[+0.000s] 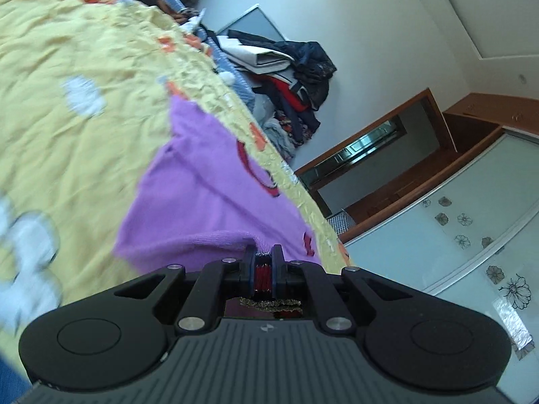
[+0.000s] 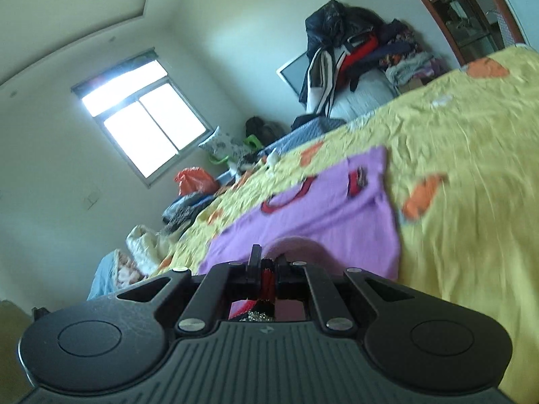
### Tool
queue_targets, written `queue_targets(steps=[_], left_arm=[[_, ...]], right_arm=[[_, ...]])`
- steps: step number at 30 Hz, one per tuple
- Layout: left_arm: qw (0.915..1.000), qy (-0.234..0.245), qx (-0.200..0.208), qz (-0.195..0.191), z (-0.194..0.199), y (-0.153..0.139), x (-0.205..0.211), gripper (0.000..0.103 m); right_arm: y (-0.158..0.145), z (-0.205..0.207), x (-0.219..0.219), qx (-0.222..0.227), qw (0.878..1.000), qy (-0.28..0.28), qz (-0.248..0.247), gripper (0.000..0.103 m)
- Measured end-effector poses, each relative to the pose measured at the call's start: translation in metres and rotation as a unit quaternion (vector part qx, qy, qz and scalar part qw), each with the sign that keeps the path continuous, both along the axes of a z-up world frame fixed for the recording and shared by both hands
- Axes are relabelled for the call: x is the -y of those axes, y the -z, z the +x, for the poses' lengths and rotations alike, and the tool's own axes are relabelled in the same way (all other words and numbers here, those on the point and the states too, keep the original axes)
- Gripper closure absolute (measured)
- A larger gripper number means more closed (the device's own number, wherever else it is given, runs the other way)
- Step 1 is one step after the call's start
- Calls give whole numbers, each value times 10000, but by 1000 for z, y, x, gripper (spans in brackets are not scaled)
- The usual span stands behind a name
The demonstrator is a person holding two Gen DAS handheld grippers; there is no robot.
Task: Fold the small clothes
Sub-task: 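Lift the red ribbed hem with both tools and fold it onto the collar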
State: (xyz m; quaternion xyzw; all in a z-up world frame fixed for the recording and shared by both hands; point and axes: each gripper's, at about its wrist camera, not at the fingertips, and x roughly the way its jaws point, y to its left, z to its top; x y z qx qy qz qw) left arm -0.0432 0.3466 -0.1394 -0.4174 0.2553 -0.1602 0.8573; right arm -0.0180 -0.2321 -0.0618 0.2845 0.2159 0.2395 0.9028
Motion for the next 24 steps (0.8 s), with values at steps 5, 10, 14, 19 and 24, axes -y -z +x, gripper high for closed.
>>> queue_targets(steps=[5,10,14,19,24], left_arm=[[9997,-28,-100,207,70,-2,2,94],[9966,-33,-444,691,137,6,2,94],[9949,-23,-508,868,179,6,2,94],[9944,-78,-484,936,222,1,1,94],[9939,-62,-687,863,262,10,-4,94]], right_arm=[[11,71,5,-158,9997,170,-52,97],[28,134,7,-393,9989,230,-105,97],[31,182,6,-510,9985,195,-101,97],[29,238,1,-671,9973,157,-239,97],[42,284,-2,-1011,9943,167,-293,97]])
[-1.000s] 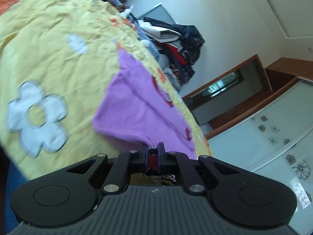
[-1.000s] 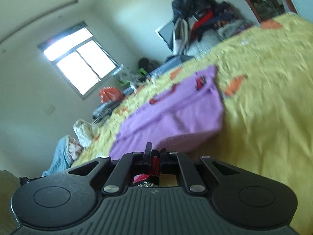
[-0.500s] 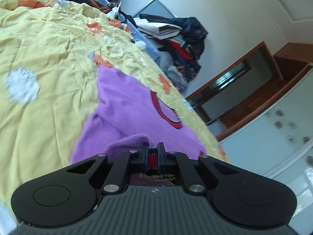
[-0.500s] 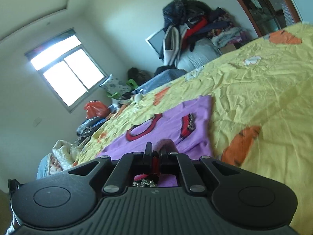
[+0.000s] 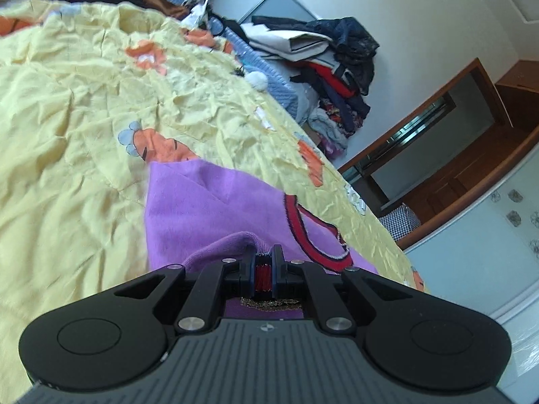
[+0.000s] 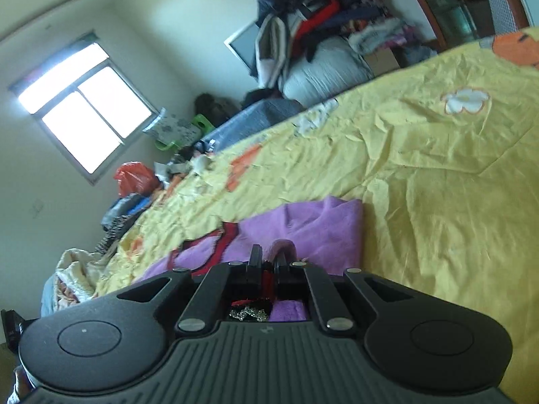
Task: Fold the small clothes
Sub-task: 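Lift the red ribbed hem with both tools and fold it onto the collar, then open both tools to release the hem over the collar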
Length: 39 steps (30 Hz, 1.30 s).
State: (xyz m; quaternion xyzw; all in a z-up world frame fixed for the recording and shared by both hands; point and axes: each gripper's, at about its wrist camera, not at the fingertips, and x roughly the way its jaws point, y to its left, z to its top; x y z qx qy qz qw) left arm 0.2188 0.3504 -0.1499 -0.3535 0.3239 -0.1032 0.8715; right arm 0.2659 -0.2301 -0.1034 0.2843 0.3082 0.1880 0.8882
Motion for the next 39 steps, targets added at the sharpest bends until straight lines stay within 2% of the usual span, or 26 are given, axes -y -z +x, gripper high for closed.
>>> queue_targets(steps=[5,7,8,10,11,12,13,15,17,19,20,21,23,25,26,27,29,30,31,32,33,34,35,36,37,39], left_arm=[[9996,22,-274,43,29,16,-2,94],[9994,19,-331,86,40,22,-3,94],[9993,24,-369,39,44,25,-4,94],[9990,-13,-448,78,53,31,-6,93],[9986,-102,-490,152,56,32,-7,93],[9984,-169,-514,149,60,34,-10,93],[9982,-223,-537,113,64,36,-14,93],[9974,-382,-591,150,67,36,-23,92],[9973,-443,-504,281,63,28,-31,90],[9981,-235,-342,459,49,14,-31,90],[9977,-76,-250,632,39,6,-27,83],[9963,158,-197,821,27,0,-21,75],[9926,569,-120,1068,0,-6,-6,67],[9849,923,-145,1454,-26,-4,9,61],[9792,1046,-176,1728,-37,-1,17,55],[9732,1122,-265,1992,-45,4,24,43],[9606,1076,-505,2513,-58,17,36,35],[9535,1081,-599,2750,-63,23,41,30],[9473,1072,-678,2943,-67,29,45,30],[9443,1004,-622,3072,-71,32,48,33],[9412,940,-556,3198,-74,34,52,48],[9368,919,-519,3334,-75,32,53,57],[9381,931,-557,3289,-74,30,52,70],[9398,898,-646,3232,-73,30,49,71],[9374,870,-677,3302,-73,29,48,71],[9256,840,-636,3636,-76,26,48,71]], right_arm=[[17,28,-7,-276,9995,-1,-127,97],[24,38,-7,-394,9992,41,8,96],[26,42,-7,-408,9991,83,39,91],[28,51,-11,-506,9986,141,-74,49],[29,55,-10,-543,9984,122,11,5],[26,55,-9,-409,9990,4,156,0],[19,52,-9,-283,9995,-40,106,0],[3,43,-11,-125,9995,-1,-280,0],[-12,24,-8,187,9983,-184,-527,0],[-21,-1,-6,400,9947,-282,-908,1],[-23,-17,-7,494,9900,-377,-1270,5],[-21,-32,-8,497,9854,-461,-1559,17],[-10,-59,-7,382,9823,-684,-1701,34],[6,-76,-11,190,9782,-827,-1894,34],[12,-86,-11,176,9766,-888,-1951,34],[18,-93,-10,169,9778,-932,-1869,34],[27,-100,-11,21,9797,-977,-1748,38],[27,-104,-15,113,9778,-986,-1845,78],[28,-105,-21,50,9750,-1032,-1967,100],[26,-108,-27,98,9726,-981,-2106,98],[21,-112,-33,193,9677,-978,-2314,99],[12,-118,-40,366,9612,-1011,-2540,99],[2,-124,-44,501,9564,-1029,-2685,99],[-6,-127,-45,577,9522,-992,-2832,99],[-11,-130,-43,608,9481,-923,-2983,99],[-5,-130,-35,374,9421,-941,-3197,100]])
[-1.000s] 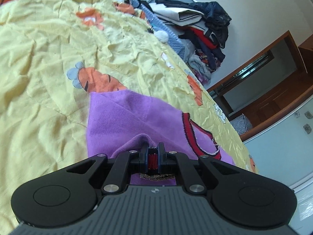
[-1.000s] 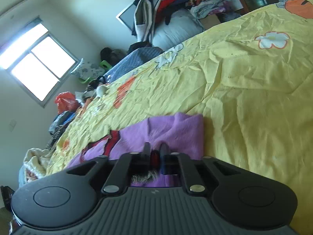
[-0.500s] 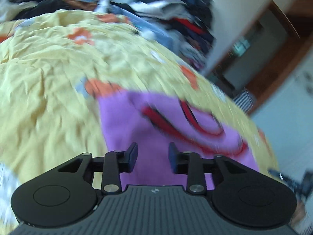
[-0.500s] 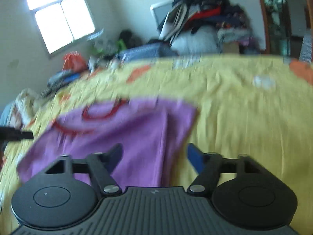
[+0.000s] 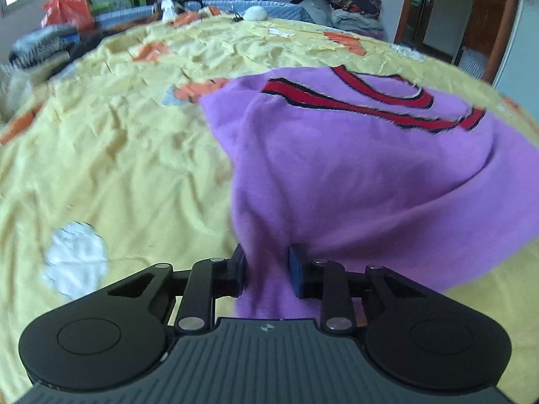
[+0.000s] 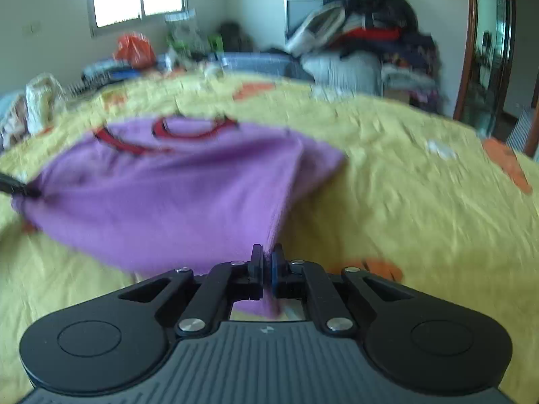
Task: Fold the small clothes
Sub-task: 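Open both tools to release the hem over the collar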
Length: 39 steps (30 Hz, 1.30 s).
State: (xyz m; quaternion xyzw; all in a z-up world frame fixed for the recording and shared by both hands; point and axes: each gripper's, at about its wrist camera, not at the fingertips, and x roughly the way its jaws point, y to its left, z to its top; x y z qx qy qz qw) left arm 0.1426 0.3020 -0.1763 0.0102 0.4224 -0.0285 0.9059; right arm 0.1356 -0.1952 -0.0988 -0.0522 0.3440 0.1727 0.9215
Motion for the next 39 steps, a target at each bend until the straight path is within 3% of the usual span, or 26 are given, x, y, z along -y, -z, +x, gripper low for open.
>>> queue_targets(steps=[2,4,6,7,8,10,13,16,17,19,20,21,23,25,27,29,32,34,35,36,37,39], left_arm=[[9993,-77,44,376,-1,-5,0,71],[9977,-221,114,630,4,-15,-2,69],[9972,-122,423,598,10,-32,0,69],[9972,29,601,438,16,-40,2,67],[9970,160,688,326,25,-45,7,62],[9949,646,765,138,50,-51,24,52],[9845,1487,925,-94,87,-46,56,46],[9776,1839,896,493,120,-32,88,41],[9747,1927,870,721,129,-25,95,35],[9695,1978,853,1167,143,-9,103,34],[9663,1992,819,1409,147,0,104,31],[9673,1955,862,1364,150,4,99,30],[9720,1656,882,1417,155,5,91,31],[9645,1322,1083,2012,158,11,93,34],[9707,1048,1098,1861,164,13,82,33],[9719,780,1124,1913,169,13,78,33],[9660,455,1172,2259,179,19,77,33],[9722,316,1125,2030,186,17,68,33],[9754,276,1031,1930,189,12,64,33],[9749,177,968,1998,191,8,61,33],[9754,72,915,2005,189,2,57,34],[9879,128,888,1267,174,-17,42,40]], right_arm=[[16,-1,8,-282,9995,-10,-171,100],[15,1,15,-427,9990,94,22,88],[0,4,15,-80,9995,302,-112,27],[-9,7,14,196,9997,161,38,16],[-17,13,10,422,9989,18,177,12],[-28,34,-5,693,9969,-282,233,13],[-25,85,-38,797,9953,-500,-238,13],[-11,139,-58,608,9955,-651,-322,13],[-5,158,-62,415,9964,-677,-309,13],[7,184,-66,52,9975,-658,-259,13],[14,192,-68,-170,9970,-720,-208,46],[19,198,-69,-336,9965,-758,-134,95],[17,191,-81,-29,9962,-705,-515,95],[13,185,-91,305,9930,-674,-923,95],[9,185,-90,553,9920,-421,-1049,95],[8,194,-81,436,9945,-115,-940,95],[27,204,-75,321,9921,239,-1189,91],[25,207,-69,253,9938,449,-980,74],[19,207,-68,193,9930,582,-1010,36],[9,200,-66,272,9925,700,-968,7],[-3,185,-62,514,9932,717,-762,6],[-23,150,-60,652,9970,367,-204,7]])
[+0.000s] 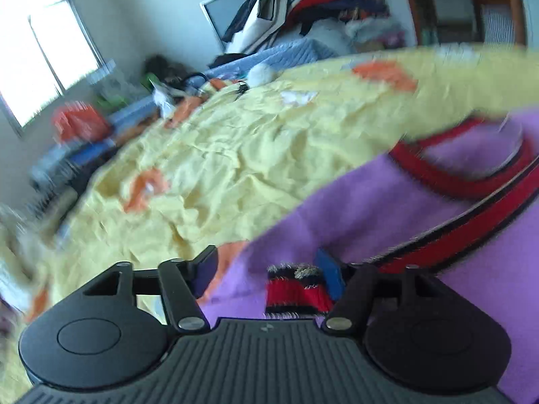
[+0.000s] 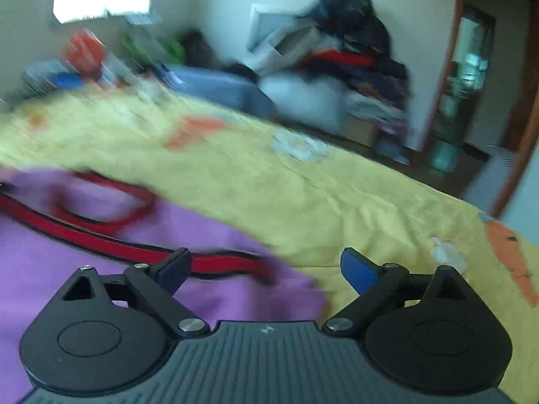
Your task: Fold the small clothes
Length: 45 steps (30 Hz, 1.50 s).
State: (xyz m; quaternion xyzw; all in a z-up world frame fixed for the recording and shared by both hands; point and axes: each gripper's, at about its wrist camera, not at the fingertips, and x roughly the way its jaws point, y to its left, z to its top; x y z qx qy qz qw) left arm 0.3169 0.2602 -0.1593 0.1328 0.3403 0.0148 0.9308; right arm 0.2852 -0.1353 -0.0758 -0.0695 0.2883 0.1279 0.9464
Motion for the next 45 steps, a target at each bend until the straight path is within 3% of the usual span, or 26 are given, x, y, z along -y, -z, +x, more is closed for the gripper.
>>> queue_targets(steps=[2,3,5,6,7,9,11,13,14,15,18,20,22,23,26,28,30,32,33,36,38,41,43,45], left_arm=[[9953,344,-98,-895,-28,-18,-9,40],[9901,502,-133,-1301,-44,-24,-11,38],[9722,989,-412,-2081,-67,-24,-8,35],[9657,1165,-531,-2259,-74,-20,-2,35],[9646,1219,-646,-2247,-78,-14,7,35],[9745,1079,-841,-1777,-73,2,25,35],[9838,822,-828,-1359,-62,18,31,32],[9919,825,-570,-780,-58,20,37,23],[9950,678,-470,-571,-54,23,37,8],[9951,577,-460,-653,-47,29,30,0],[9904,391,-579,-1196,-32,32,5,0],[9925,248,-576,-1054,-32,25,4,0],[9874,-7,-667,-1437,-35,13,-4,16],[9833,-24,-641,-1705,-46,5,-10,24],[9728,290,-474,-2247,-92,-12,-17,16],[9656,575,-602,-2463,-121,-11,-13,12],[9672,704,-795,-2309,-141,1,-4,13],[9746,615,-1022,-1895,-150,19,2,16],[9783,573,-948,-1750,-154,28,0,16],[9859,658,-875,-1269,-173,31,1,14],[9826,606,-939,-1481,-174,23,-6,15],[9795,518,-556,-1865,-153,1,-19,9],[9765,509,-472,-2042,-120,-6,-19,8],[9726,395,-545,-2226,-80,-5,-16,9]], right_arm=[[-6,-41,-7,-81,9981,-472,398,7],[-3,-59,-18,-198,9971,-665,327,8],[12,-86,-41,-378,9945,-940,250,8],[21,-93,-54,-596,9927,-1001,298,8],[31,-97,-69,-769,9913,-1021,307,8],[53,-103,-101,-1011,9899,-946,-297,3],[54,-113,-99,-1068,9924,-598,-114,1],[54,-128,-92,-1050,9921,-666,-156,1],[54,-137,-86,-1023,9926,-643,-120,1],[55,-146,-85,-1009,9929,-618,-132,1],[53,-167,-79,-999,9934,-558,-86,1],[50,-171,-82,-1127,9900,-794,-308,0],[44,-169,-80,-1229,9878,-916,-267,0],[38,-171,-74,-1073,9907,-807,-209,0],[24,-171,-59,-284,9989,-175,-319,0],[23,-161,-51,-159,9995,-123,-232,0],[33,-141,-44,-676,9974,-232,-55,0],[51,-131,-39,-1106,9933,-79,-314,0],[53,-135,-28,-1098,9939,-104,-66,0],[49,-150,-20,-1270,9917,-93,-200,0],[39,-150,-24,-1345,9901,-226,-332,0],[23,-123,-21,-854,9962,-158,36,0],[18,-97,-29,-558,9983,-36,135,0],[20,-58,-43,-557,9983,163,28,0]])
